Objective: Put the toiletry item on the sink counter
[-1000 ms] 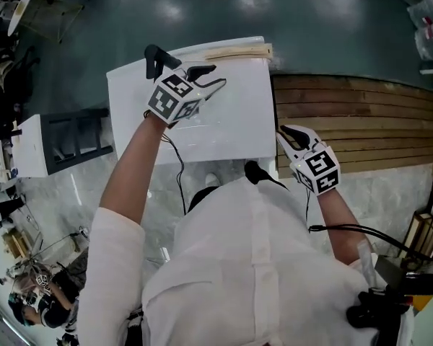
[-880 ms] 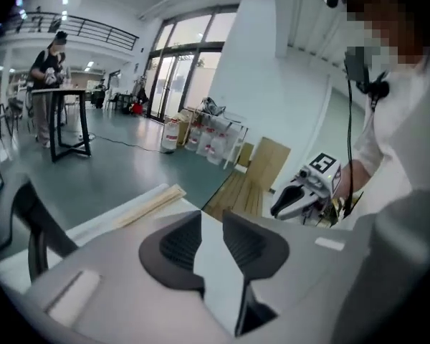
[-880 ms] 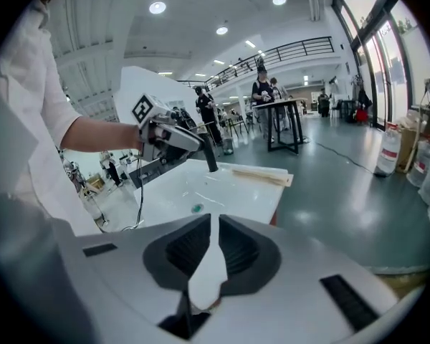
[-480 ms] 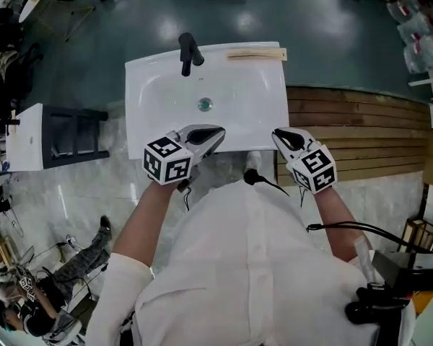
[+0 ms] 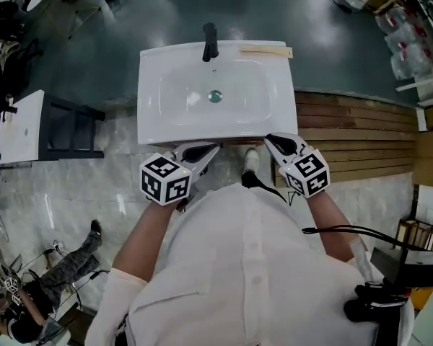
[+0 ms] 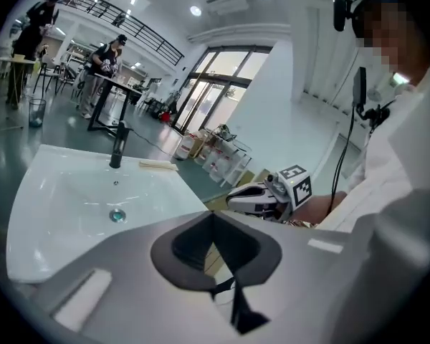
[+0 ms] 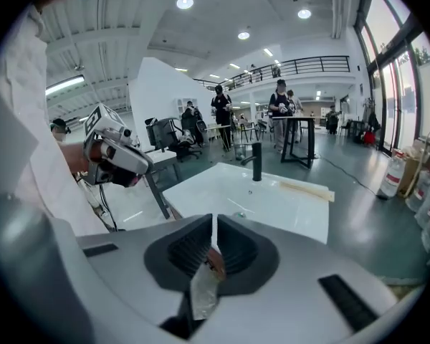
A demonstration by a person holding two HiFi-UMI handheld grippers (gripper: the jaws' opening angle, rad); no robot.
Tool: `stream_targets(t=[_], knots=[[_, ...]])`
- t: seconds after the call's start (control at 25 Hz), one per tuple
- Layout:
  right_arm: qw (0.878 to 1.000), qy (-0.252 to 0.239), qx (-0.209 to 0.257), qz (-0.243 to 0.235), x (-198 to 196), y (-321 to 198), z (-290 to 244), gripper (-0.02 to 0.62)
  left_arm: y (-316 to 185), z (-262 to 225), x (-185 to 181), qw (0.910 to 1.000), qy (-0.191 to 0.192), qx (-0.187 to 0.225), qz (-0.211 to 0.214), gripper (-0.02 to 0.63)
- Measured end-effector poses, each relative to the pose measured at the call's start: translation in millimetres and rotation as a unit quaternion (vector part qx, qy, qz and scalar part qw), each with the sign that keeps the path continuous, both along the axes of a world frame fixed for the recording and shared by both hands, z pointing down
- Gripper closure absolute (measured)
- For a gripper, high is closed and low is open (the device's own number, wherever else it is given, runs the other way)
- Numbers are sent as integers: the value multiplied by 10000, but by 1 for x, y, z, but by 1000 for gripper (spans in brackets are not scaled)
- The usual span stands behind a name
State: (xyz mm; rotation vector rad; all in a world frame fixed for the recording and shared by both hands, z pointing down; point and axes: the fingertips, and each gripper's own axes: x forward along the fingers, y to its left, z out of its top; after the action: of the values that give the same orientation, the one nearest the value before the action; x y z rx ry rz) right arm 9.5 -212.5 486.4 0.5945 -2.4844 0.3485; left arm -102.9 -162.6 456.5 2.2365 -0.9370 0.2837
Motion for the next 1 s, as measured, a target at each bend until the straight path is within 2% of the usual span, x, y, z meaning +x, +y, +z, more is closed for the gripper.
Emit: stream_targets(t=[0.12,0.48,1.0], knots=[[10000,4,48,-33,-11,26,-2,575,27,-3,-8,9999,60,13,-81,601],[9998,16,22,-190,-40,105,5,583,95,8,-34,9994,-210,57,-267,601],[9980,-27,196,-605,-74,153,1,588,146,14,-54,9987,-331,71,-378,600]])
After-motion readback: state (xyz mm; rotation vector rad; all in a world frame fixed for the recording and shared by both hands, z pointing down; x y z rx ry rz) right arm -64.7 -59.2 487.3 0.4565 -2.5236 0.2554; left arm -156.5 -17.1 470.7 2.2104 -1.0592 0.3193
